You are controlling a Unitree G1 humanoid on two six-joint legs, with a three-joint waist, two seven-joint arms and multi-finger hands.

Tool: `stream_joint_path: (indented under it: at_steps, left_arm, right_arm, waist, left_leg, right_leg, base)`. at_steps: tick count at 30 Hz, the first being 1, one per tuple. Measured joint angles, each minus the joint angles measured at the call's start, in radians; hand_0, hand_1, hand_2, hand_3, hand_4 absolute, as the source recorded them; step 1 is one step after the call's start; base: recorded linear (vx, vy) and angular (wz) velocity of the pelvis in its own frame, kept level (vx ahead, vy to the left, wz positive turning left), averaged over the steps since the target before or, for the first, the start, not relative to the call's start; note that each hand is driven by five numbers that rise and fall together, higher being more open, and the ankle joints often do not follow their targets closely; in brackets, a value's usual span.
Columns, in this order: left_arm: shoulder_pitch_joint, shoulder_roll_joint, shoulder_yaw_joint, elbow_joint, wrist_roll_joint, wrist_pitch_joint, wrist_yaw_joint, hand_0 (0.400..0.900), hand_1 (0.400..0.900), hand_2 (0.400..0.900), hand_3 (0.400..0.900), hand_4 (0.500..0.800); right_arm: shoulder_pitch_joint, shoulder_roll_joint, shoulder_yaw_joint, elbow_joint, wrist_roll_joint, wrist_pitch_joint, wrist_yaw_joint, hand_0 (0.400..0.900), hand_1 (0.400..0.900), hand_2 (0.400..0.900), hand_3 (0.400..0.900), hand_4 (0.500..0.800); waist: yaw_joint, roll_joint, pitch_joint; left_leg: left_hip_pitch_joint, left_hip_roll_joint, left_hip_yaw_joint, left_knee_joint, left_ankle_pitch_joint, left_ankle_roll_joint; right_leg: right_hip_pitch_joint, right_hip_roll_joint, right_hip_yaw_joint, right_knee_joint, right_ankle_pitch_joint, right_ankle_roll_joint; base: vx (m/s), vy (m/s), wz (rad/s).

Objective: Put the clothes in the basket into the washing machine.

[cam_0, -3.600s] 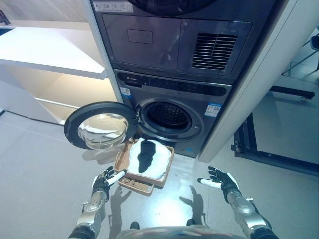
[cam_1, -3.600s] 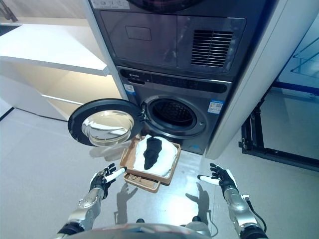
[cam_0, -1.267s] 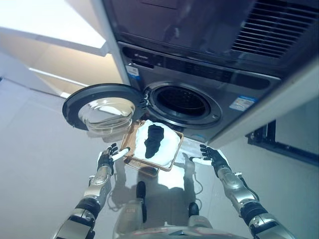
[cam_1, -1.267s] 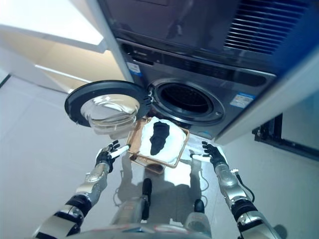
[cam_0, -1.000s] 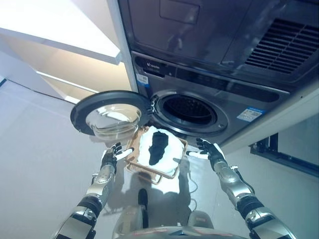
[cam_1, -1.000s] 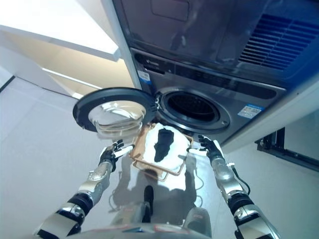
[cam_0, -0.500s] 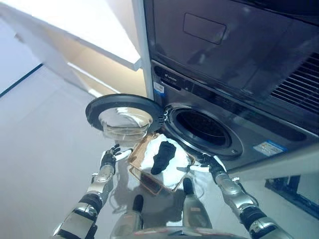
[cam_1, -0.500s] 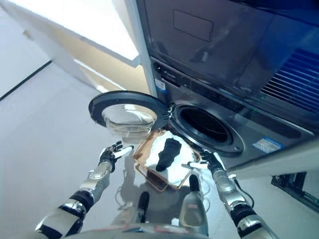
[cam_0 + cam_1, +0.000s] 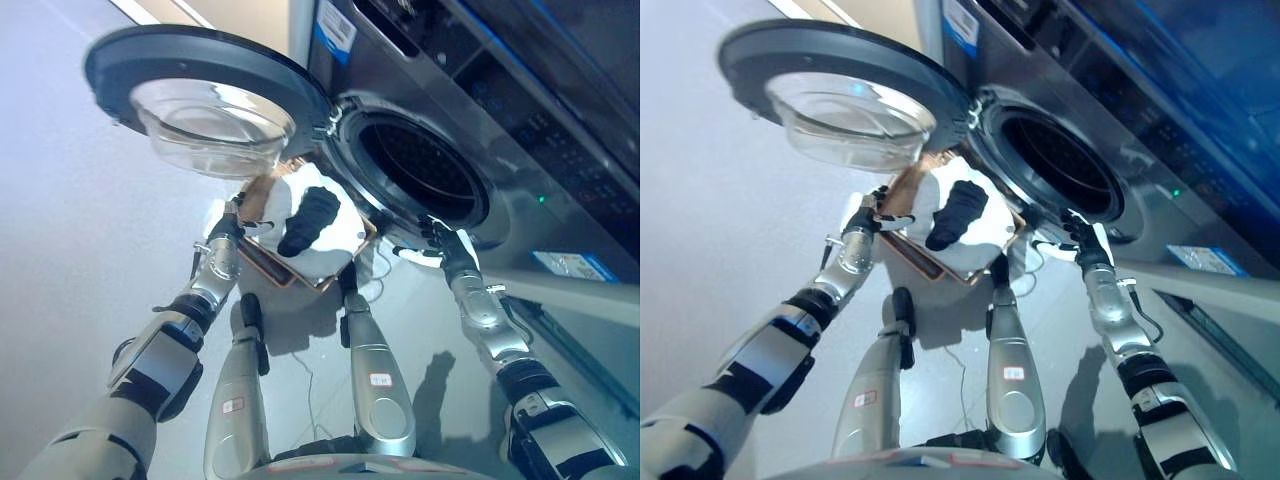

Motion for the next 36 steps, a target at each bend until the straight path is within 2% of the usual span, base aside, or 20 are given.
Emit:
stream_joint_path:
  at_steps: [4,6,11,15,18,25,29,36]
  left_arm:
    - [-0.054,0.004,0.009,0.071,0.027,0.029,0.012,0.9,0.9,0.9,0.9,0.8]
    - [-0.099,0.008,0.023,0.093,0.032,0.036,0.016,0.9,0.9,0.9,0.9,0.8]
    - [-0.17,0.007,0.069,0.101,0.026,0.039,0.016,0.9,0.9,0.9,0.9,0.8]
    - [-0.183,0.005,0.088,0.101,-0.008,0.045,0.02,0.9,0.9,0.9,0.9,0.8]
    - [-0.188,0.001,0.12,0.101,-0.042,0.055,0.033,0.9,0.9,0.9,0.9,0.8]
    - [-0.22,-0.03,0.127,0.101,-0.084,0.062,0.04,0.9,0.9,0.9,0.9,0.8]
    - [-0.258,-0.026,0.129,0.099,-0.089,0.062,0.051,0.9,0.9,0.9,0.9,0.8]
    - [-0.284,-0.014,0.157,0.098,-0.128,0.062,0.079,0.9,0.9,0.9,0.9,0.8]
  right_arm:
    - [0.018,-0.006,0.001,-0.099,0.012,-0.011,-0.02,0.9,0.9,0.9,0.9,0.8]
    - [0.027,-0.024,-0.006,-0.173,0.011,-0.038,-0.025,0.9,0.9,0.9,0.9,0.8]
    - [0.012,-0.034,-0.008,-0.25,0.011,-0.052,-0.046,0.9,0.9,0.9,0.9,0.8]
    - [0.025,-0.029,-0.009,-0.275,0.009,-0.054,-0.062,0.9,0.9,0.9,0.9,0.8]
    - [0.048,-0.029,-0.01,-0.316,0.007,-0.055,-0.082,0.9,0.9,0.9,0.9,0.8]
    - [0.068,-0.031,-0.034,-0.402,-0.03,-0.056,-0.102,0.9,0.9,0.9,0.9,0.8]
    - [0.086,-0.055,-0.08,-0.503,-0.052,-0.085,-0.121,0.9,0.9,0.9,0.9,0.8]
    - [0.093,-0.075,-0.1,-0.521,-0.069,-0.094,-0.143,0.9,0.9,0.9,0.9,0.8]
  waist:
    - [-0.052,-0.001,0.012]
    - [-0.071,-0.001,0.012]
    - [-0.088,-0.001,0.012]
    - [-0.104,-0.001,0.012]
    - [-0.107,0.0,0.012]
    - [-0.104,0.005,0.012]
    - [-0.085,0.027,0.015]
    - [-0.076,0.057,0.018]
  left_leg:
    - [-0.042,0.003,0.013,0.059,-0.04,0.005]
    - [-0.093,0.002,0.027,0.109,-0.063,0.013]
    - [-0.194,0.007,0.055,0.202,-0.095,0.022]
    - [-0.238,0.014,0.079,0.227,-0.102,0.023]
    - [-0.278,0.023,0.087,0.25,-0.112,0.017]
    - [-0.368,0.037,0.085,0.294,-0.123,0.002]
    - [-0.444,0.059,0.079,0.362,-0.149,-0.005]
    - [-0.511,0.079,0.081,0.395,-0.16,-0.019]
  right_leg:
    - [-0.051,0.004,0.018,0.038,0.003,-0.001]
    - [-0.1,0.003,0.025,0.056,0.003,-0.001]
    - [-0.194,0.014,0.074,0.083,0.002,-0.001]
    - [-0.254,0.025,0.104,0.11,0.002,-0.001]
    - [-0.306,0.041,0.127,0.13,0.003,-0.003]
    - [-0.419,0.065,0.154,0.188,0.005,0.0]
    - [-0.494,0.09,0.149,0.25,-0.015,-0.013]
    - [-0.581,0.111,0.157,0.291,-0.013,-0.014]
  base:
    - [-0.04,-0.006,-0.22]
    - [-0.02,-0.038,-0.21]
    - [-0.01,-0.063,-0.16]
    - [-0.02,-0.061,-0.15]
    - [-0.04,-0.066,-0.08]
    - [-0.06,-0.06,-0.09]
    - [-0.02,-0.052,-0.13]
    - [-0.03,-0.056,-0.09]
